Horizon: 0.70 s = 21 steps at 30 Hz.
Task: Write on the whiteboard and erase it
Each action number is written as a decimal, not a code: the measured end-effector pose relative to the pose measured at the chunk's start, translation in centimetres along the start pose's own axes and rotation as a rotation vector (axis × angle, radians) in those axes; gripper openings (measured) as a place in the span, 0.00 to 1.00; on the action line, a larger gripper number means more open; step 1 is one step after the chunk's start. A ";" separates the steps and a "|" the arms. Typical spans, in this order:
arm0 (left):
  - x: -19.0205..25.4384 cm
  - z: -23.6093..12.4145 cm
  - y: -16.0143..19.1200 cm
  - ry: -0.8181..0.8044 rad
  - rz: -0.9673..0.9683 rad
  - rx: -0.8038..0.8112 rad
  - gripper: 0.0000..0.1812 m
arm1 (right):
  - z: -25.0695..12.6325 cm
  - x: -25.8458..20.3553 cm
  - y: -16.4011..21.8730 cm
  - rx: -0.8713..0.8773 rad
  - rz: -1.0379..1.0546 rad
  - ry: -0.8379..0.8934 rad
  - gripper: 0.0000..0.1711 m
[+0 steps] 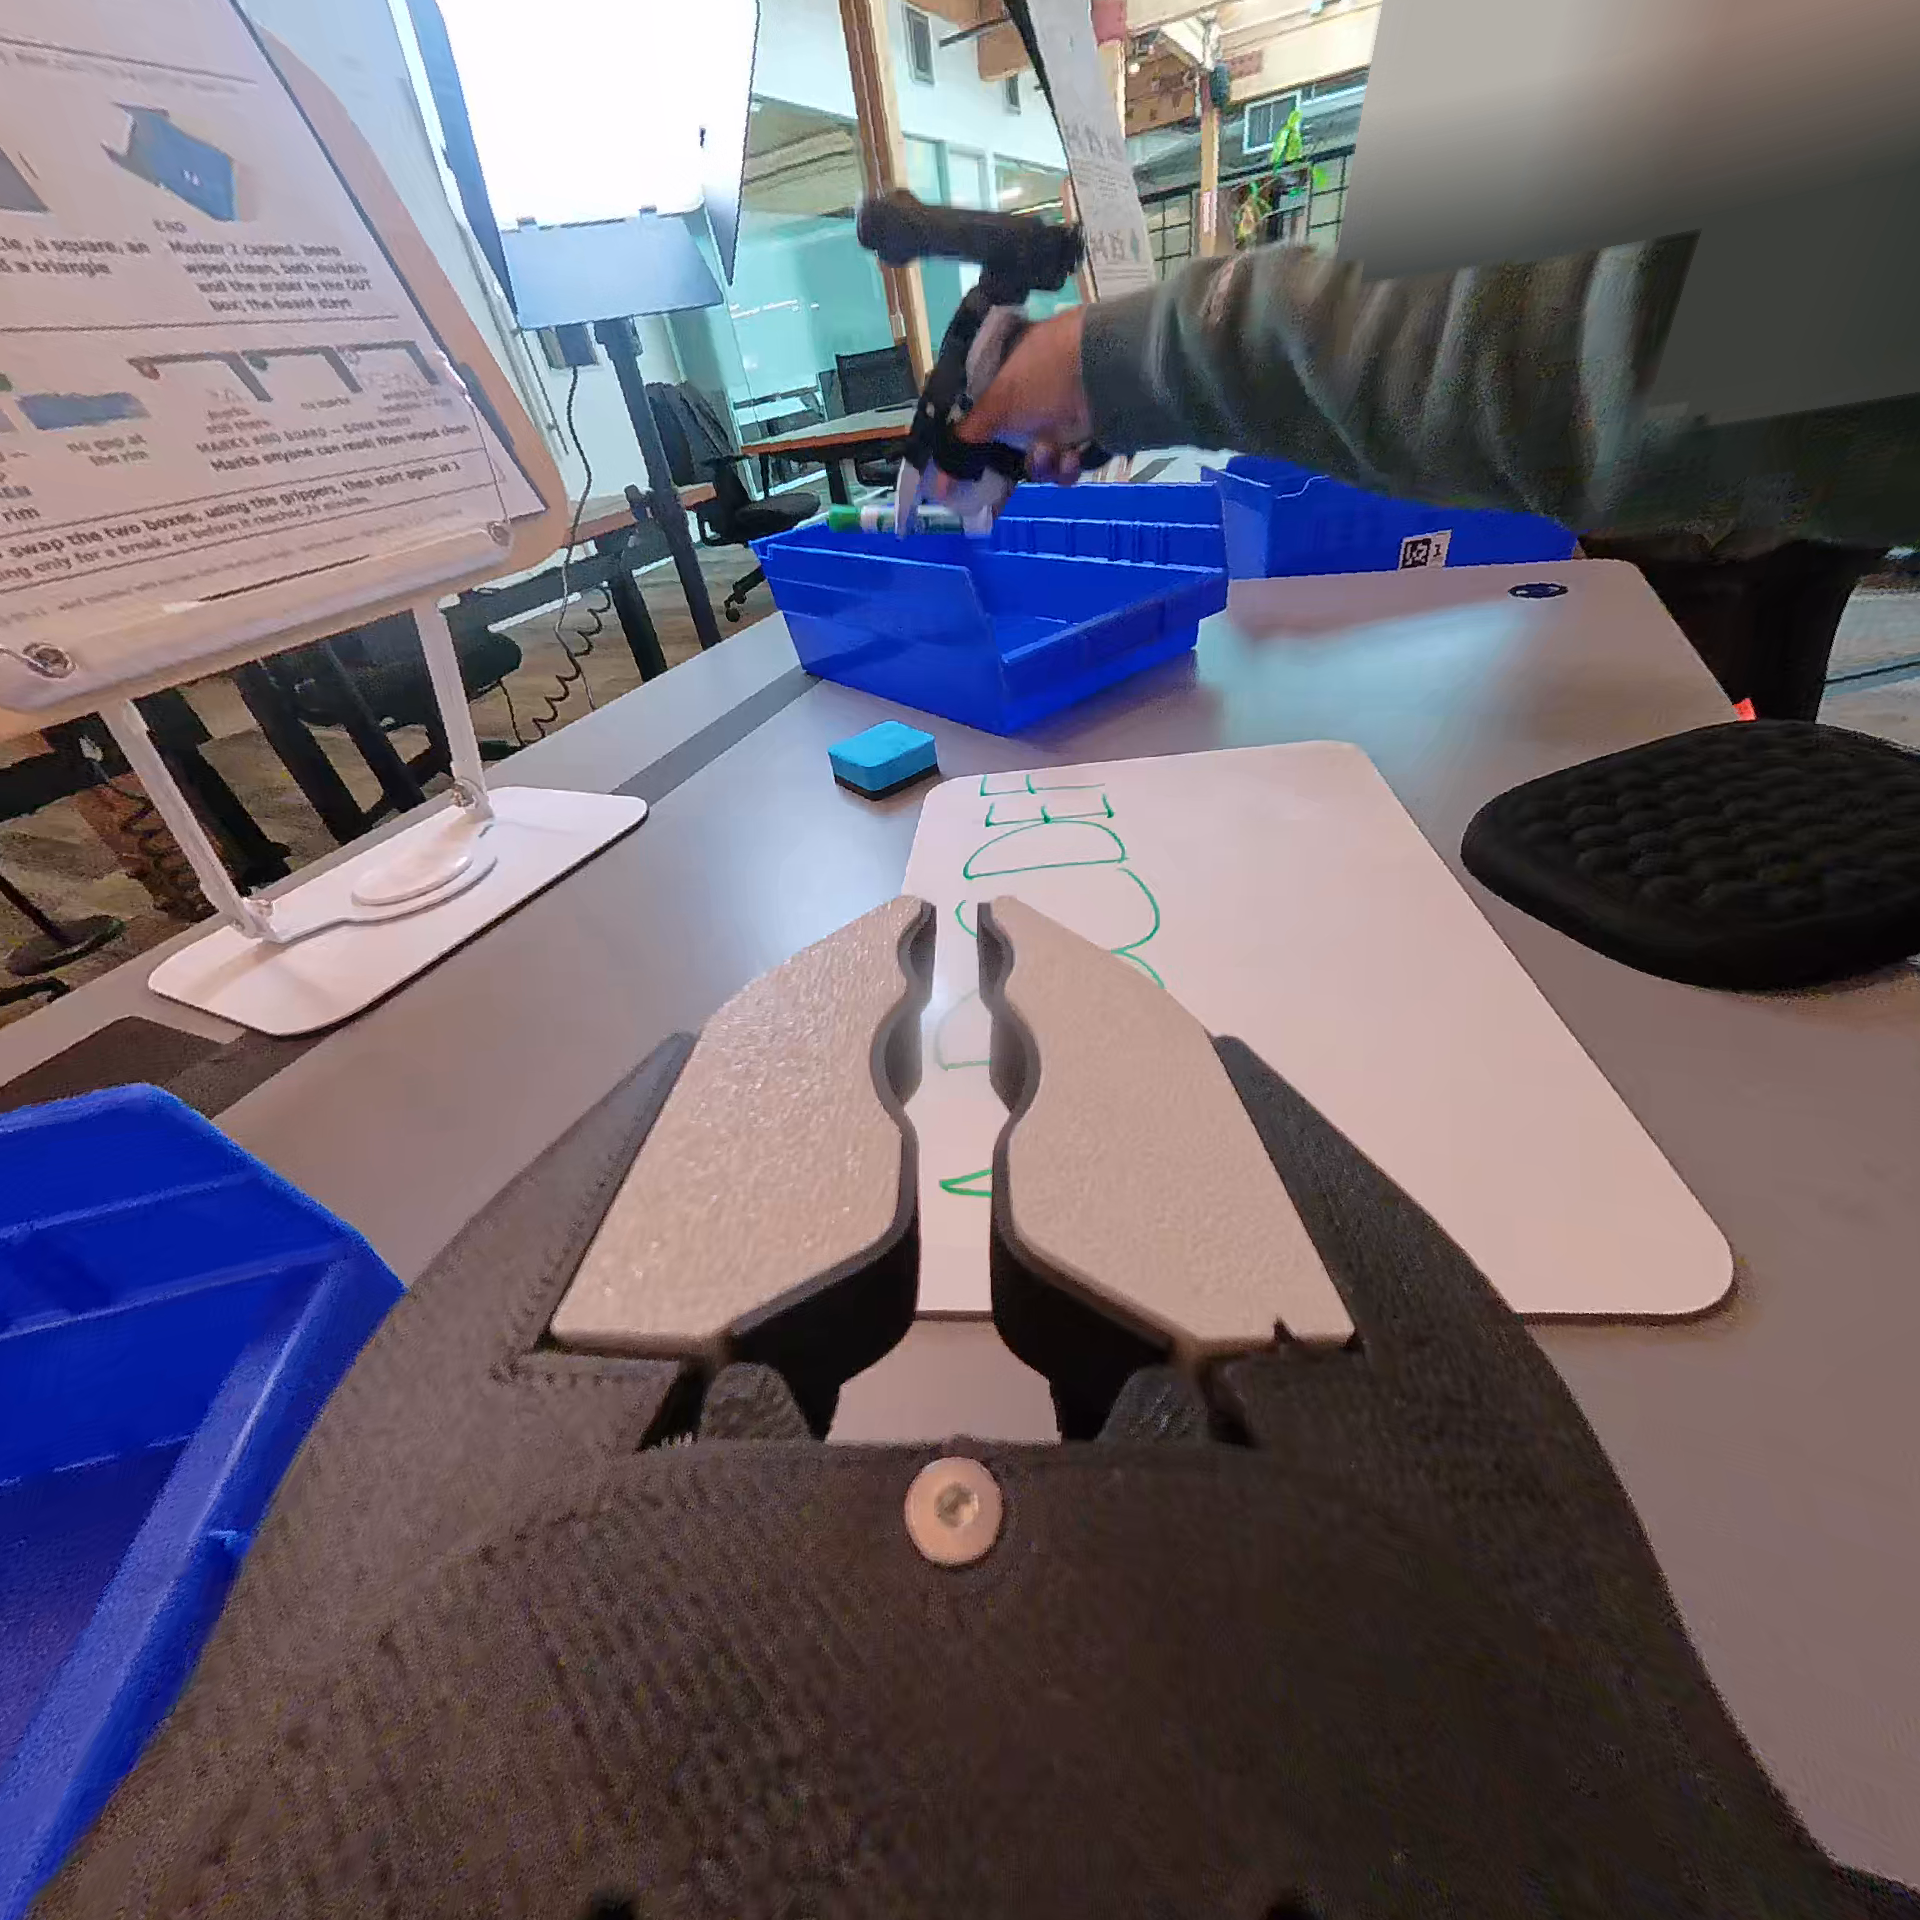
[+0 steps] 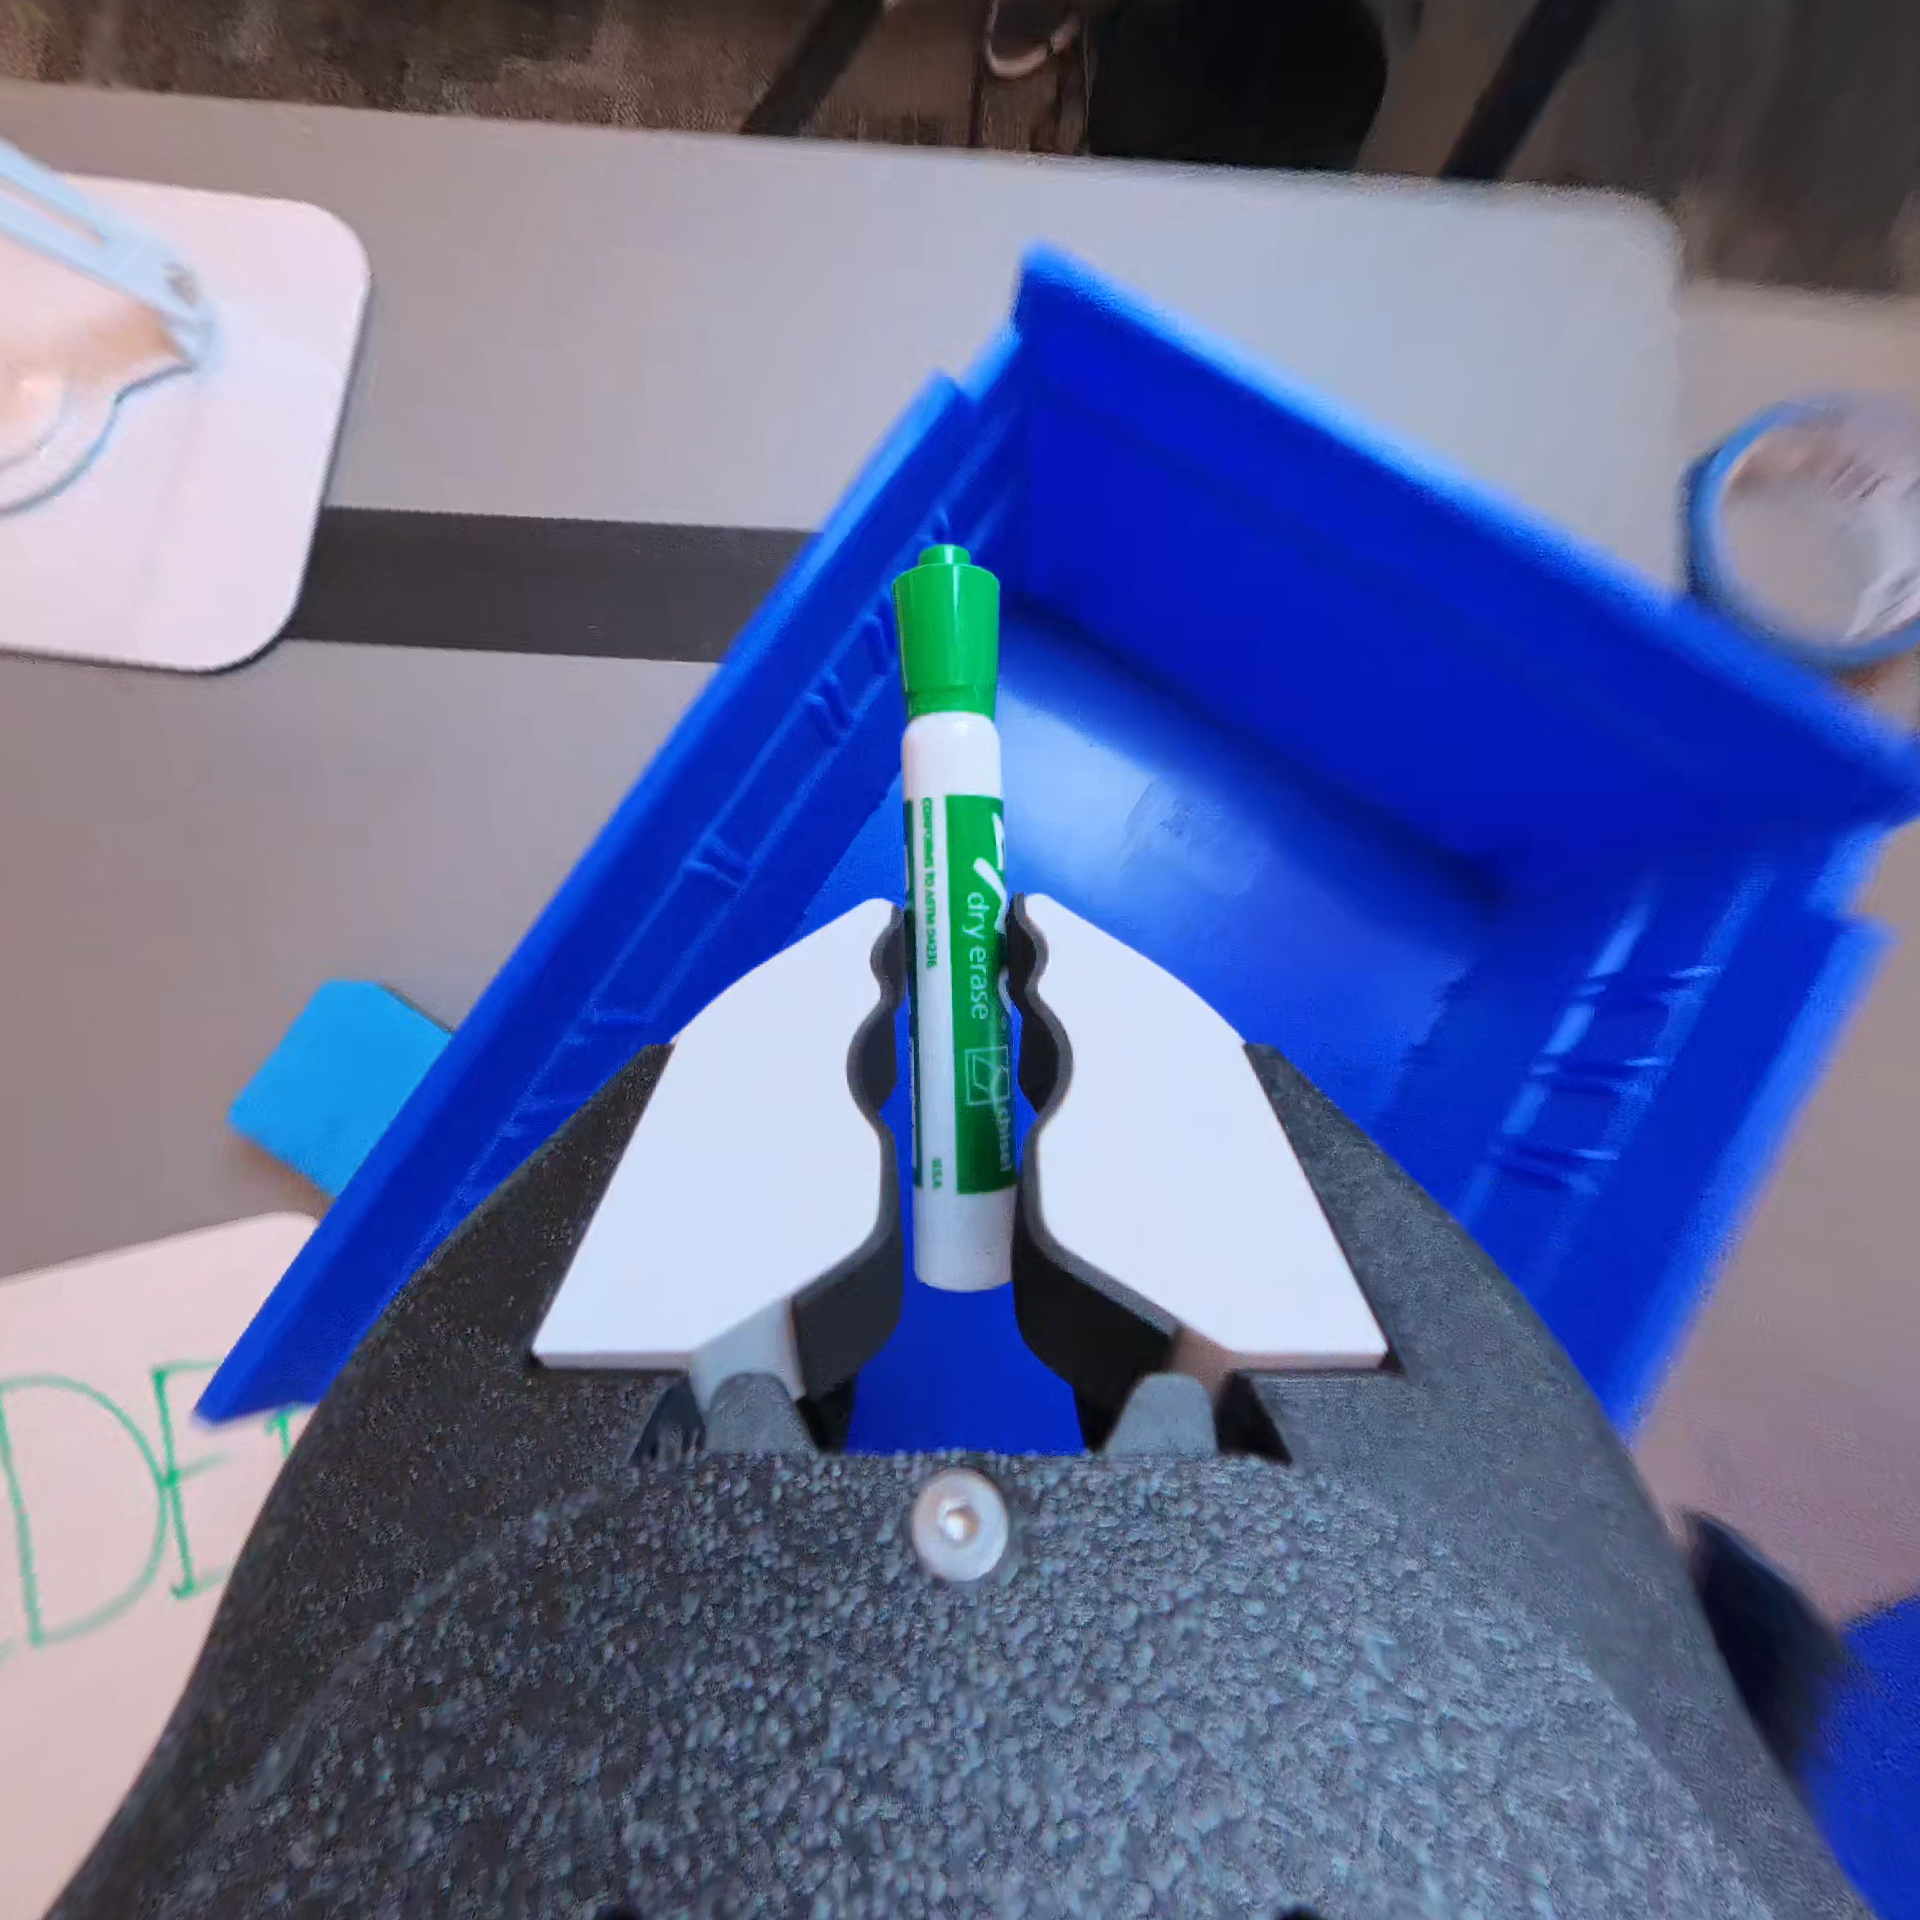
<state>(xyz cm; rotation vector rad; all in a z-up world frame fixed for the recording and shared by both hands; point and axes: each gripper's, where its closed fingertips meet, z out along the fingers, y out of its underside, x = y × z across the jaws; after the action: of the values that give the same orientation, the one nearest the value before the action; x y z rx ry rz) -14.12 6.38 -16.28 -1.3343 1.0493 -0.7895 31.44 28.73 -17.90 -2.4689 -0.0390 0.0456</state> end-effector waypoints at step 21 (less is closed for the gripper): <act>-16.0 -8.3 -2.9 -0.480 -0.091 -0.229 0.09 | -7.3 -11.7 1.9 0.445 -0.444 -0.228 0.31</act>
<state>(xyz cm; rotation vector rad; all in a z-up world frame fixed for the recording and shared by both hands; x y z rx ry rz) -27.26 17.73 -10.52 -1.6728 0.7115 -0.3871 20.13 22.20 -13.08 -1.9525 -0.6063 0.1281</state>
